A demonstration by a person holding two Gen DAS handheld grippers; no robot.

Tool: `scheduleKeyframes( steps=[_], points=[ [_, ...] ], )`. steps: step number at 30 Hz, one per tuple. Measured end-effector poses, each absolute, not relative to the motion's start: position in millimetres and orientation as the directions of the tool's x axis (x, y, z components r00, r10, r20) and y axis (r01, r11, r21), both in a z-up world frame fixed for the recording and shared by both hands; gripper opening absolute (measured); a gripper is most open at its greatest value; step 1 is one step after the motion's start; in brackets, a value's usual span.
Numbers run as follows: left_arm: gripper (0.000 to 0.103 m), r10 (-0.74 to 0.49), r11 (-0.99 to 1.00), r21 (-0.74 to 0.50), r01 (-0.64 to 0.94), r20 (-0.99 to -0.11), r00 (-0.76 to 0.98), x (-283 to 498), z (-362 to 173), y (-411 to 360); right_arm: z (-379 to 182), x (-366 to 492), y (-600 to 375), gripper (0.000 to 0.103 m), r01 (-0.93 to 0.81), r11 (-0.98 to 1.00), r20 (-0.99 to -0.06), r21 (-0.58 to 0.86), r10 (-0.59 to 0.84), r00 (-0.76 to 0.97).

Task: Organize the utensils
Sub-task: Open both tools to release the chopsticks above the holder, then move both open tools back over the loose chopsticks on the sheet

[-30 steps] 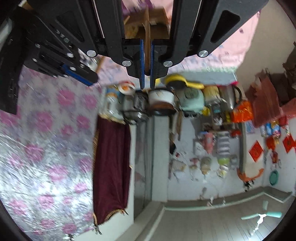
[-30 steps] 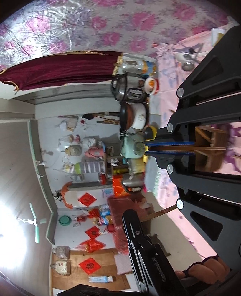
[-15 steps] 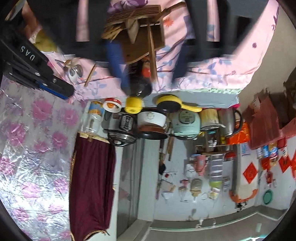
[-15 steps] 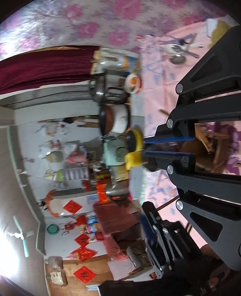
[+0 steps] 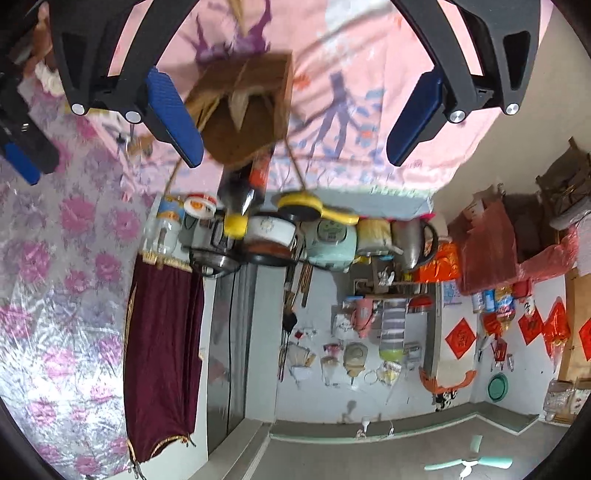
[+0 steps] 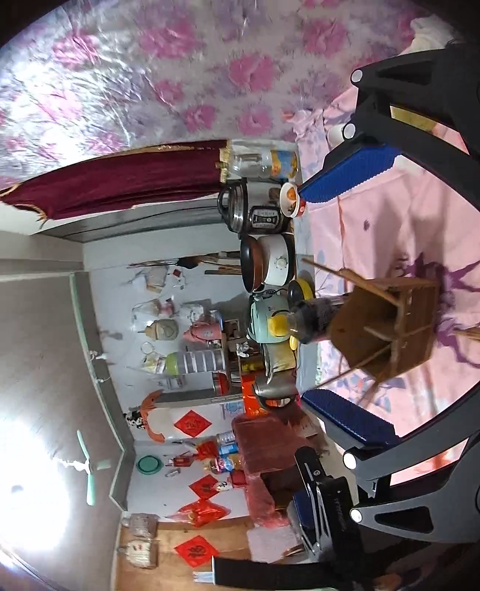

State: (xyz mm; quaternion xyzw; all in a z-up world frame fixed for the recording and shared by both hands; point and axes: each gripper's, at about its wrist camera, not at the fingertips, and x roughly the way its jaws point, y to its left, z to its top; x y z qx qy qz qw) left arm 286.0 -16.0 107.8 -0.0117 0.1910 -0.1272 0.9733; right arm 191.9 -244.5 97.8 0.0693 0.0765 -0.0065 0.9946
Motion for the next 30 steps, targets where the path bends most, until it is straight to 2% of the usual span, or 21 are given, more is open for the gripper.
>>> scheduleKeyframes(
  steps=[6, 10, 14, 19, 24, 27, 30],
  points=[
    [0.098, -0.256, 0.967, -0.144, 0.212, -0.483, 0.837, 237.3, 44.3, 11.4, 48.1, 143.1, -246.6, 0.097, 0.052, 0.968, -0.247, 0.244, 0.01, 0.969],
    [0.098, -0.227, 0.973, -0.16, 0.165, -0.574, 0.787, 198.7, -19.2, 23.2, -3.6, 115.1, -243.8, 0.097, 0.15, 0.952, -0.358, 0.268, -0.047, 0.933],
    [0.098, -0.226, 0.974, -0.157, 0.163, -0.649, 0.727, 164.2, -65.1, 25.5, -41.0, 100.6, -240.3, 0.097, 0.158, 0.947, -0.471, 0.281, -0.007, 0.882],
    [0.098, -0.246, 0.969, -0.181, 0.167, -0.68, 0.691, 122.4, -96.0, 38.0, -61.9, 77.3, -237.1, 0.097, 0.165, 0.954, -0.514, 0.251, -0.013, 0.858],
    [0.098, -0.194, 0.98, -0.107, 0.167, -0.687, 0.701, 101.5, -110.0, 31.8, -76.8, 61.0, -245.6, 0.097, 0.179, 0.964, -0.52, 0.196, -0.052, 0.853],
    [0.098, -0.221, 0.972, -0.095, 0.215, -0.686, 0.693, 98.4, -111.7, 21.3, -101.3, 62.1, -258.3, 0.097, 0.249, 0.959, -0.568, 0.132, -0.133, 0.812],
    [0.098, -0.23, 0.966, -0.078, 0.247, -0.695, 0.681, 98.2, -118.0, 11.8, -109.3, 69.4, -268.9, 0.097, 0.261, 0.949, -0.616, 0.176, -0.101, 0.781]
  ],
)
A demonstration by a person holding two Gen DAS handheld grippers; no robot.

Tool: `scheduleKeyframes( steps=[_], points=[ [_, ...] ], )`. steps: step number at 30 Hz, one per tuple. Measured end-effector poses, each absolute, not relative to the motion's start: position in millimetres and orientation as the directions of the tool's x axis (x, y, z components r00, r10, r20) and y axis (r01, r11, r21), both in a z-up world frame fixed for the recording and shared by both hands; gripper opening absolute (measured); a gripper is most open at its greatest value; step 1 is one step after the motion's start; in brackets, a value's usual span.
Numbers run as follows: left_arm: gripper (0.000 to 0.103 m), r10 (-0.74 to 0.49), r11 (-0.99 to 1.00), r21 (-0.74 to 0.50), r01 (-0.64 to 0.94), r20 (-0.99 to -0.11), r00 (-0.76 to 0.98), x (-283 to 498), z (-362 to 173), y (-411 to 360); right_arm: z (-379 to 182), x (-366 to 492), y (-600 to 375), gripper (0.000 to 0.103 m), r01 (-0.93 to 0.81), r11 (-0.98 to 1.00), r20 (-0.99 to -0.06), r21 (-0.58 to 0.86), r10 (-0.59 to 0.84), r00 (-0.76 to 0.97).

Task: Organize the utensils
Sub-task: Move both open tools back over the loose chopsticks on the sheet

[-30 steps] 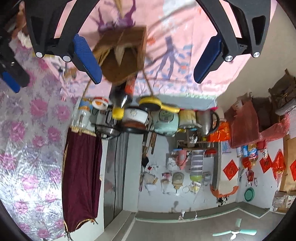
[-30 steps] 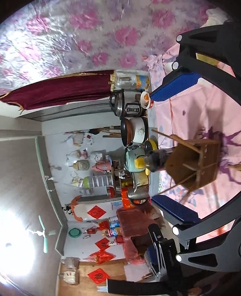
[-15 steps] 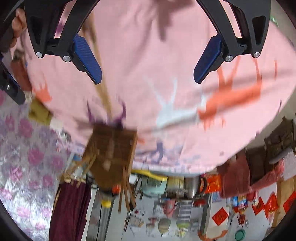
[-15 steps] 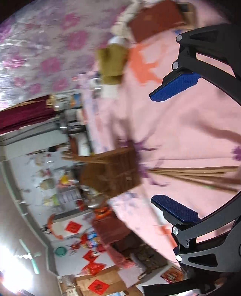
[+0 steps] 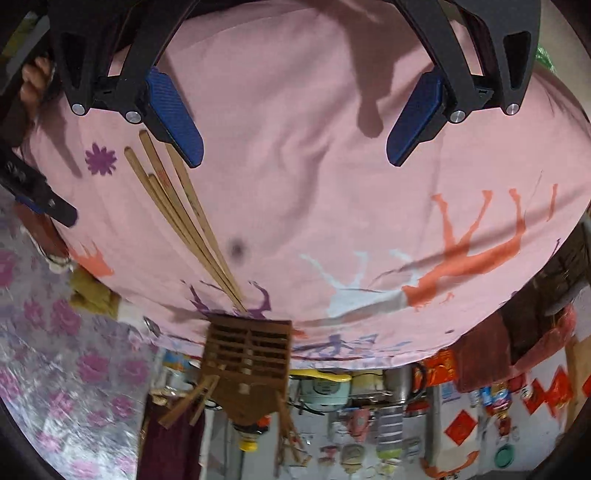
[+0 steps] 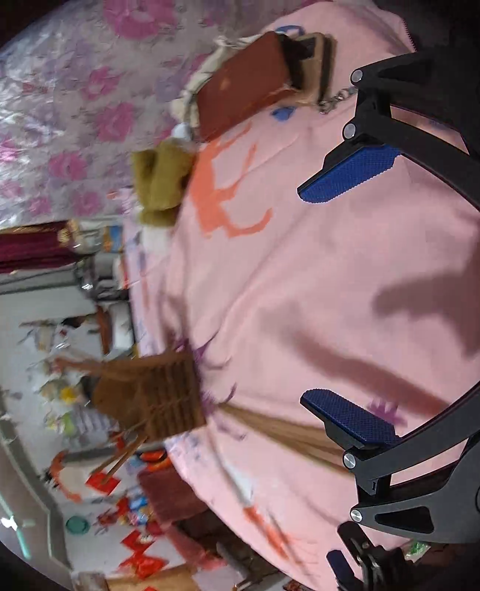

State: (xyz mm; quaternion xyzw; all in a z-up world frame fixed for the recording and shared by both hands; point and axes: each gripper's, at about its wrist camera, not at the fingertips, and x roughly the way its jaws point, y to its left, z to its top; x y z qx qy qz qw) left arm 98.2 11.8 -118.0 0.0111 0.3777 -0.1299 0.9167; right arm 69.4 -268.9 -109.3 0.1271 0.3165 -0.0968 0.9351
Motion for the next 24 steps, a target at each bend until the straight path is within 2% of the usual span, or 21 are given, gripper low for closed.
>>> scheduleKeyframes(
  steps=[7, 15, 21, 24],
  points=[
    [0.098, -0.31, 0.934, -0.097, 0.343, -0.697, 0.647, 95.9, -123.3, -1.4, -105.7, 65.4, -265.9, 0.097, 0.254, 0.951, -0.595, 0.179, -0.101, 0.797],
    [0.098, -0.325, 0.89, -0.025, 0.455, -0.736, 0.594, 90.0, -133.5, -31.8, -103.1, 62.1, -279.2, 0.097, 0.29, 0.928, -0.586, 0.236, -0.102, 0.804],
    [0.099, -0.274, 0.9, 0.031, 0.435, -0.737, 0.618, 99.3, -137.0, -37.6, -104.0, 63.0, -277.6, 0.097, 0.283, 0.931, -0.588, 0.229, -0.1, 0.803],
    [0.099, -0.131, 0.947, 0.117, 0.301, -0.714, 0.688, 117.4, -134.9, -22.5, -104.4, 62.9, -276.1, 0.097, 0.282, 0.932, -0.587, 0.226, -0.101, 0.804]
  ],
)
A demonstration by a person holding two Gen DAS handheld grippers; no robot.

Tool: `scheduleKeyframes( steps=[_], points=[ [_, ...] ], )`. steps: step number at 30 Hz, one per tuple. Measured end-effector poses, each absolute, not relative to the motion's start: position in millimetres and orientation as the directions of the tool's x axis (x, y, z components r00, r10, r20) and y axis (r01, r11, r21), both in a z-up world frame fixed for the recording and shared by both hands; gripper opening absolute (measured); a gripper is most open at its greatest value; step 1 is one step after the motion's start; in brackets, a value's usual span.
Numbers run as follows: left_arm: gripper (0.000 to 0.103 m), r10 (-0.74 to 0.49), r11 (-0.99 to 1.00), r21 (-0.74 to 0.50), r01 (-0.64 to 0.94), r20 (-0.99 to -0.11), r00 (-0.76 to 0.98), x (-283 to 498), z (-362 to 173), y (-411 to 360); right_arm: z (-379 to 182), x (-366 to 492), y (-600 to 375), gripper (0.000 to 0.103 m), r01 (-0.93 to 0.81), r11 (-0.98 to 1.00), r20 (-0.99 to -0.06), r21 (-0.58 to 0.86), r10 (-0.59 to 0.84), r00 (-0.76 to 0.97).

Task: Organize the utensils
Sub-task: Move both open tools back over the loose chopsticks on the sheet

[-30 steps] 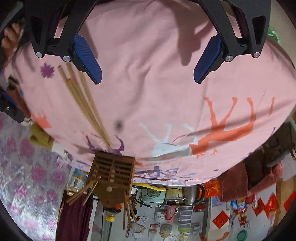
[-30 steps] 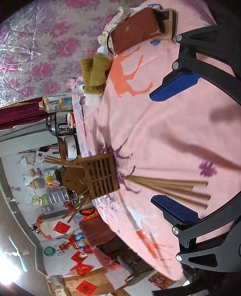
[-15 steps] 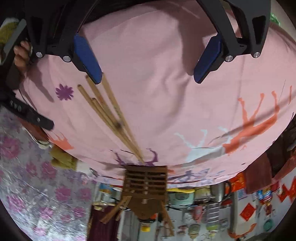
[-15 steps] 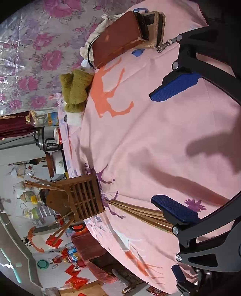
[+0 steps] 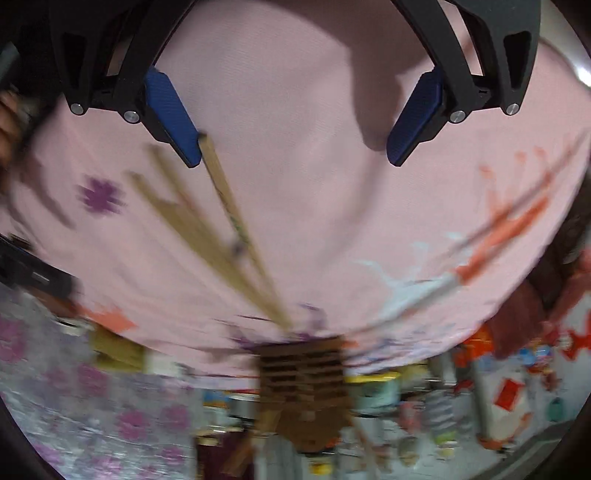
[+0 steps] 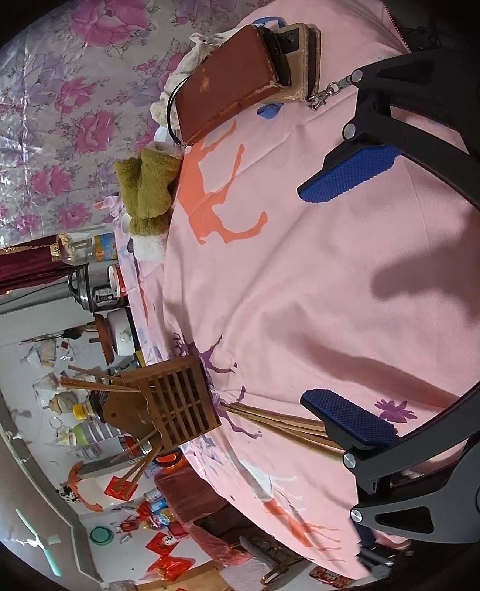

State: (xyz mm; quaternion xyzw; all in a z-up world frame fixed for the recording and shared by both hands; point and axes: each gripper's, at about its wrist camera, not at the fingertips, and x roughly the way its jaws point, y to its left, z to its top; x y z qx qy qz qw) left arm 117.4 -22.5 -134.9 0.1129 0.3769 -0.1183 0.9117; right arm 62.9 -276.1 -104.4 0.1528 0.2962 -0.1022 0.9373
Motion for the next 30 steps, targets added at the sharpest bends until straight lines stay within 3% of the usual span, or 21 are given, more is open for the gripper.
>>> scheduleKeyframes(
  steps=[3, 6, 8, 13, 18, 25, 27, 30],
  points=[
    [0.099, 0.025, 0.988, 0.125, 0.089, -0.702, 0.711, 140.3, -134.7, 21.3, -103.6, 62.0, -274.0, 0.097, 0.265, 0.935, -0.58, 0.234, -0.085, 0.81],
    [0.097, -0.059, 0.998, -0.052, 0.031, -0.717, 0.695, 150.0, -135.6, 64.9, -102.6, 61.9, -263.9, 0.097, 0.203, 0.952, -0.574, 0.23, -0.036, 0.818],
    [0.097, -0.053, 0.996, -0.086, -0.009, -0.697, 0.715, 147.7, -133.7, 73.8, -102.3, 62.3, -253.1, 0.097, 0.146, 0.967, -0.573, 0.21, 0.001, 0.82],
    [0.098, 0.08, 0.993, 0.118, -0.007, -0.633, 0.77, 134.6, -138.0, 40.1, -107.9, 63.2, -216.5, 0.097, -0.005, 0.995, -0.605, 0.097, 0.063, 0.793],
    [0.098, 0.042, 0.998, 0.067, 0.002, -0.65, 0.758, 139.8, -137.9, 47.5, -115.5, 65.3, -199.4, 0.097, -0.049, 0.999, -0.643, 0.017, 0.048, 0.764],
    [0.098, 0.056, 0.996, 0.085, -0.001, -0.641, 0.765, 136.5, -139.5, 47.0, -131.5, 76.5, -186.8, 0.097, -0.081, 0.996, -0.71, -0.045, 0.025, 0.704],
    [0.098, 0.059, 0.996, 0.089, -0.002, -0.639, 0.767, 136.4, -139.4, 47.4, -130.1, 77.4, -186.6, 0.097, -0.073, 0.995, -0.702, -0.073, 0.001, 0.712],
    [0.098, 0.056, 0.996, 0.086, -0.001, -0.64, 0.766, 137.2, -139.5, 47.9, -130.1, 88.5, -214.9, 0.097, 0.201, 0.958, -0.645, -0.203, -0.285, 0.709]
  ],
)
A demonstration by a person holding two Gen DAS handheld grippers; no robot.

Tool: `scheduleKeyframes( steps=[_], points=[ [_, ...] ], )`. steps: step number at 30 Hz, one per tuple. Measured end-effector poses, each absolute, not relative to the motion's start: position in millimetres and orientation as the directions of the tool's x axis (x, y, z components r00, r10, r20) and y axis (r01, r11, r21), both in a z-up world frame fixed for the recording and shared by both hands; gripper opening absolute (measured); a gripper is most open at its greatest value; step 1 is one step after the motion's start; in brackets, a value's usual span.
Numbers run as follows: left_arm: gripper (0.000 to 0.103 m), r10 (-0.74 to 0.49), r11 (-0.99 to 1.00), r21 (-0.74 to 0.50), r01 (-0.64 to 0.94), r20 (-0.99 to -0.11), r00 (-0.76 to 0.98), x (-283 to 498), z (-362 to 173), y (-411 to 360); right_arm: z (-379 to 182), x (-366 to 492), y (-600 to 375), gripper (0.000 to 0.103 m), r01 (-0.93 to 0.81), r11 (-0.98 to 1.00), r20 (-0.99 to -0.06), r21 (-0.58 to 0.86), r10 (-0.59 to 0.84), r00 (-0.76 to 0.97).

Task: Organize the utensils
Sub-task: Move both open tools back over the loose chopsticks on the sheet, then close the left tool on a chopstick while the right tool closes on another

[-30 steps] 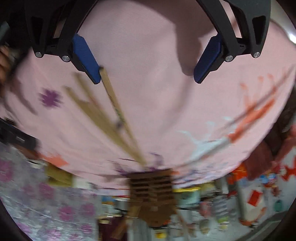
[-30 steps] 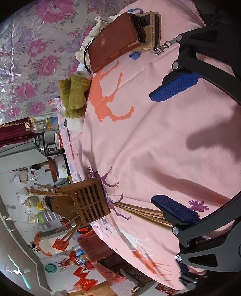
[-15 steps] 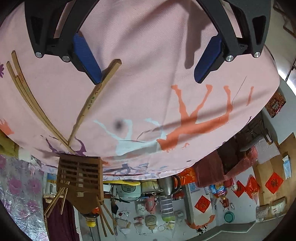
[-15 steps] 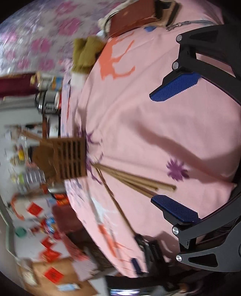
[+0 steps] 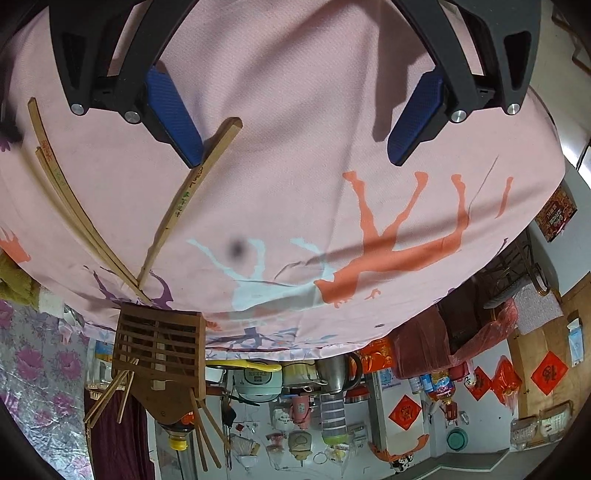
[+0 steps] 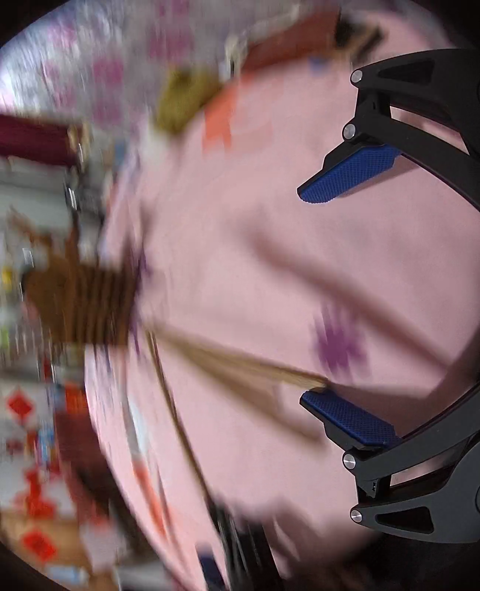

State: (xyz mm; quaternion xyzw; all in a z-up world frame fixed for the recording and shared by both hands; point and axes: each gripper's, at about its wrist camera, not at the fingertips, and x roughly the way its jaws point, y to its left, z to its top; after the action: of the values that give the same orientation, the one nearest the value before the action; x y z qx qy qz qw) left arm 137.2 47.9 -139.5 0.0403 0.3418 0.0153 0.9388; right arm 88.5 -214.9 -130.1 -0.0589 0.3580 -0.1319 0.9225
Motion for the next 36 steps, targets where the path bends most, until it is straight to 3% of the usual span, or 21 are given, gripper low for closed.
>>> scheduleKeyframes(
  steps=[3, 5, 10, 13, 22, 27, 29, 31, 32, 36],
  points=[
    [0.098, 0.06, 0.996, 0.091, -0.002, -0.638, 0.768, 135.5, -139.4, 46.6, -121.4, 84.7, -258.6, 0.089, 0.269, 0.963, -0.675, 0.012, -0.191, 0.713],
    [0.098, 0.063, 0.996, 0.094, -0.003, -0.637, 0.769, 135.2, -139.2, 46.2, -108.4, 73.0, -265.3, 0.089, 0.231, 0.965, -0.629, 0.123, -0.104, 0.771],
    [0.098, 0.062, 0.996, 0.094, -0.003, -0.637, 0.769, 135.0, -139.2, 45.9, -104.2, 61.2, -224.9, 0.089, 0.069, 0.997, -0.566, 0.023, -0.044, 0.823],
    [0.098, 0.062, 0.996, 0.094, -0.003, -0.637, 0.768, 135.2, -139.1, 46.1, -106.5, 65.2, -212.4, 0.08, 0.016, 1.0, -0.582, -0.012, -0.02, 0.813],
    [0.098, 0.058, 0.996, 0.091, 0.001, -0.64, 0.766, 135.2, -138.9, 46.1, -115.3, 74.4, -226.4, 0.075, 0.009, 0.997, -0.636, 0.077, 0.042, 0.771],
    [0.097, -0.055, 0.992, 0.054, 0.118, -0.649, 0.759, 128.6, -137.9, 35.2, -121.5, 80.2, -233.9, 0.074, 0.031, 0.993, -0.657, 0.115, 0.052, 0.752],
    [0.085, -0.091, 0.982, 0.067, 0.176, -0.646, 0.758, 123.7, -138.2, 25.2, -121.8, 80.9, -232.9, 0.074, 0.03, 0.993, -0.658, 0.113, 0.052, 0.751],
    [0.066, -0.15, 0.97, 0.052, 0.238, -0.645, 0.749, 119.7, -137.8, 19.2, -121.0, 80.0, -232.2, 0.074, 0.027, 0.993, -0.653, 0.111, 0.052, 0.755],
    [0.052, -0.186, 0.963, 0.029, 0.269, -0.649, 0.738, 119.1, -137.6, 18.0, -120.6, 79.6, -232.1, 0.074, 0.026, 0.993, -0.652, 0.113, 0.054, 0.757],
    [0.03, -0.247, 0.949, -0.011, 0.314, -0.647, 0.722, 117.7, -137.4, 16.4, -119.7, 79.6, -233.2, 0.074, 0.027, 0.992, -0.651, 0.121, 0.059, 0.757]
  ],
)
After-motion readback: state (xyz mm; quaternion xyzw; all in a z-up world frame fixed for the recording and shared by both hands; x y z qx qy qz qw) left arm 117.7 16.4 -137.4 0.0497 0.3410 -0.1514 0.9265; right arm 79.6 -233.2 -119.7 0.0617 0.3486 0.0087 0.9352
